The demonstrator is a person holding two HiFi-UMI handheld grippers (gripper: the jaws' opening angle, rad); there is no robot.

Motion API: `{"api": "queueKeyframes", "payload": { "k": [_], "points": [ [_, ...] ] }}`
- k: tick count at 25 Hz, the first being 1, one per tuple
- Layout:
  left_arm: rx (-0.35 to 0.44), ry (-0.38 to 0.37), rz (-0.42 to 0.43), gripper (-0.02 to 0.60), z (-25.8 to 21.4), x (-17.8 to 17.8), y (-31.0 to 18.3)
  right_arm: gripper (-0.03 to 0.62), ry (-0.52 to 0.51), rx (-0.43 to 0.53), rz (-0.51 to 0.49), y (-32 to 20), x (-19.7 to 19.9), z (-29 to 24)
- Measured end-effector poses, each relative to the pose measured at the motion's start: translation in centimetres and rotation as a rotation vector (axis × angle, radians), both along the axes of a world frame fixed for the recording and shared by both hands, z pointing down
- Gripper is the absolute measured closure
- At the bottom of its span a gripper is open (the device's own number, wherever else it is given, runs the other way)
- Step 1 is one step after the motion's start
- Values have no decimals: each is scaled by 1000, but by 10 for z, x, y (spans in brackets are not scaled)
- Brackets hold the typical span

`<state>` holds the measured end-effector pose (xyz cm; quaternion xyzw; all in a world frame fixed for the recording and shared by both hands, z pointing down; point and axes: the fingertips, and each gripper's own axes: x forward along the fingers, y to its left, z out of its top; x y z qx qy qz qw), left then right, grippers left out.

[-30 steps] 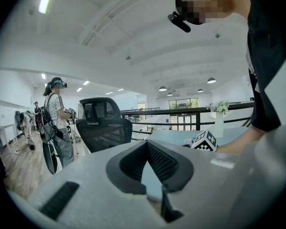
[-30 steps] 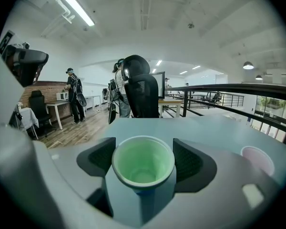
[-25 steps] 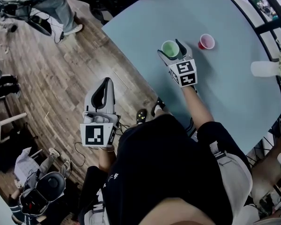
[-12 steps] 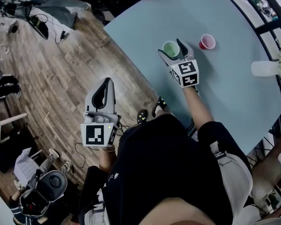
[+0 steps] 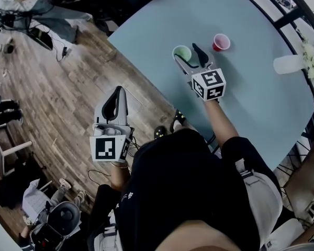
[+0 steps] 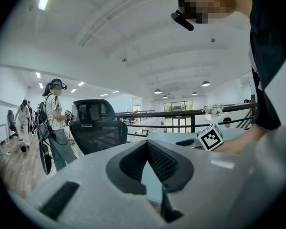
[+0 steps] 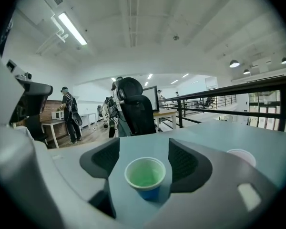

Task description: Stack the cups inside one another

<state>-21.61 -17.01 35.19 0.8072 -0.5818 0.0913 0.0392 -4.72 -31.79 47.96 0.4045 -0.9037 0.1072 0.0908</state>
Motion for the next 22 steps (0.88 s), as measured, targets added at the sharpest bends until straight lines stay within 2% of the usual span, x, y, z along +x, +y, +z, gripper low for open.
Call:
{"api": "queueKeyframes", "payload": {
  "k": [8, 16, 22],
  "points": [
    [6, 11, 91, 589, 2, 17, -18, 345, -42, 54, 102, 19, 37, -29],
    [8, 33, 215, 589, -1, 53, -37, 429, -69, 93, 198, 45, 74, -48],
    [7, 50, 314, 589, 3, 86, -44, 445, -67, 115, 263, 64, 103, -55]
  ]
}}
